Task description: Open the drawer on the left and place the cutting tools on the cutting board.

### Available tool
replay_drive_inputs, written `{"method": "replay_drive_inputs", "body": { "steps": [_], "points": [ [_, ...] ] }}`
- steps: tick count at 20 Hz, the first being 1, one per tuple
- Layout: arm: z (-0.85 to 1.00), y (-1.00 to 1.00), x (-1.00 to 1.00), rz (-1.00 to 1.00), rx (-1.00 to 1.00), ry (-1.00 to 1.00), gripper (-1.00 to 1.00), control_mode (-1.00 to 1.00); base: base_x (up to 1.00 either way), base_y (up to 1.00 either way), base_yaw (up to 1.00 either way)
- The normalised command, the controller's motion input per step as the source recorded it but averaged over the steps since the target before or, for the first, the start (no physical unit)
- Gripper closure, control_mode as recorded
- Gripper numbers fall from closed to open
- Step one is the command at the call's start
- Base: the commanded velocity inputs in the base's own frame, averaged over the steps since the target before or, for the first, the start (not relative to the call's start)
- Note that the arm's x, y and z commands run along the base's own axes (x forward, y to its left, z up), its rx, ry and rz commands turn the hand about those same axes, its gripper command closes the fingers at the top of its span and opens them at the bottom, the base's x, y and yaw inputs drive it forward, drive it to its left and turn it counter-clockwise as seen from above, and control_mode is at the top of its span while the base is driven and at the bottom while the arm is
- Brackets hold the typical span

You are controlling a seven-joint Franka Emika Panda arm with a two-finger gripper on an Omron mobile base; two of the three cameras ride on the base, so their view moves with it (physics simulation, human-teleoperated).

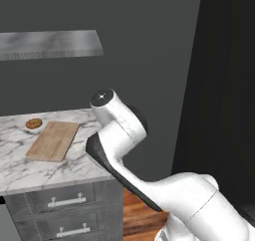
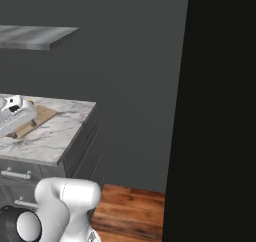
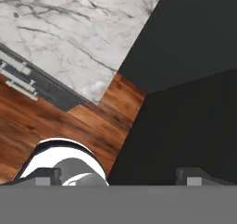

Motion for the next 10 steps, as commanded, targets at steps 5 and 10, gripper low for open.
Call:
{"method": "replay_drive_inputs", "body": {
  "steps": [5, 10],
  "points": [
    [-0.59, 0.85, -0.47, 0.17, -0.19, 0.00, -1.00, -1.00, 0.00, 0.00, 0.00],
    [-0.64, 0.60, -0.37, 0.14, -0.19, 0.00, -1.00, -1.00, 0.00, 0.00, 0.00]
  ]
}}
